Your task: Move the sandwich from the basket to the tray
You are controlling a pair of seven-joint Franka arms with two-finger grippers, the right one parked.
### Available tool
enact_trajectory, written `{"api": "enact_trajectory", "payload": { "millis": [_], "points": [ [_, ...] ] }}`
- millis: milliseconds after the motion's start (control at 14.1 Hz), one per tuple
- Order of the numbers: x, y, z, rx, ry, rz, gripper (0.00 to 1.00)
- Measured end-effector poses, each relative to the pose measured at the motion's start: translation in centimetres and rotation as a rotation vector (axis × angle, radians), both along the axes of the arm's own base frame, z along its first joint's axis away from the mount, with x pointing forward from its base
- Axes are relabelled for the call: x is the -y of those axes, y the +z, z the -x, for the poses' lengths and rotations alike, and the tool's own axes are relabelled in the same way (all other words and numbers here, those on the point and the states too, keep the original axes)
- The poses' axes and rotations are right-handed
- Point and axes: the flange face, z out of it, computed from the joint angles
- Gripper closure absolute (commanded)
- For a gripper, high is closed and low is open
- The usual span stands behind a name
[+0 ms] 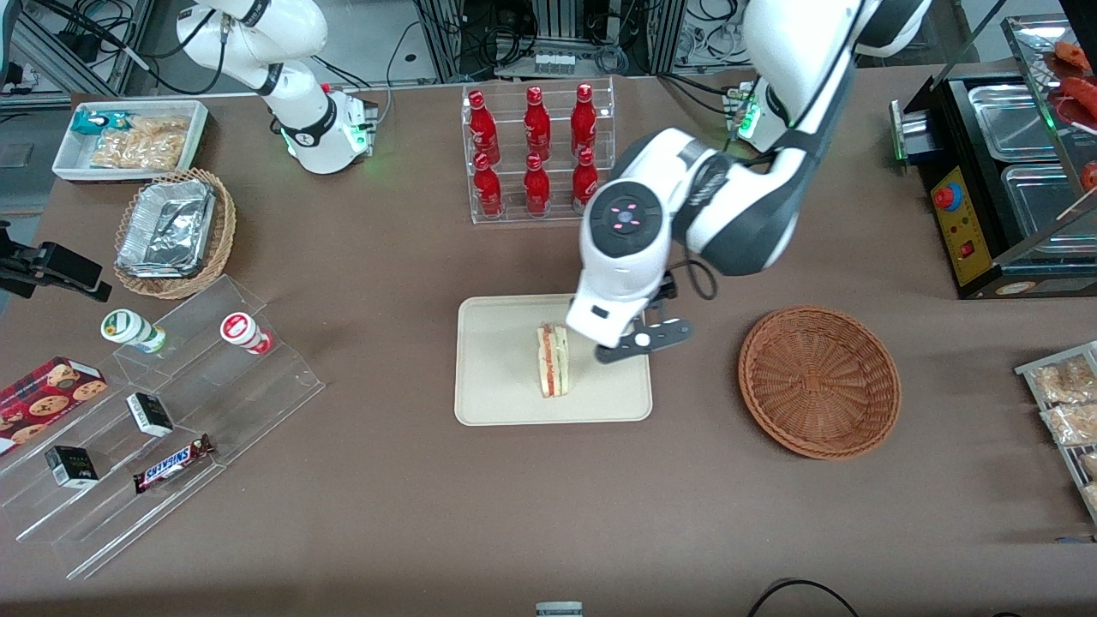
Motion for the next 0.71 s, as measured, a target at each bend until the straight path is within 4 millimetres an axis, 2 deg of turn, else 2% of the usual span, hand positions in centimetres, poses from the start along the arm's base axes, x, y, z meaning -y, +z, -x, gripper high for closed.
{"api": "enact_trajectory", "payload": {
  "millis": [283, 424, 566, 707],
  "points": [
    [-6.7, -0.9, -0.8, -0.076, -0.034, -0.031, 0.00],
    [-10.6, -0.7, -1.0, -0.098, -0.032, -0.035, 0.00],
    [-14.7, 0.4, -1.1, -0.108, -0.058, -0.024, 0.00],
    [-18.9, 2.3, -1.0, -0.109, -0.093, -0.006, 0.00]
  ]
}}
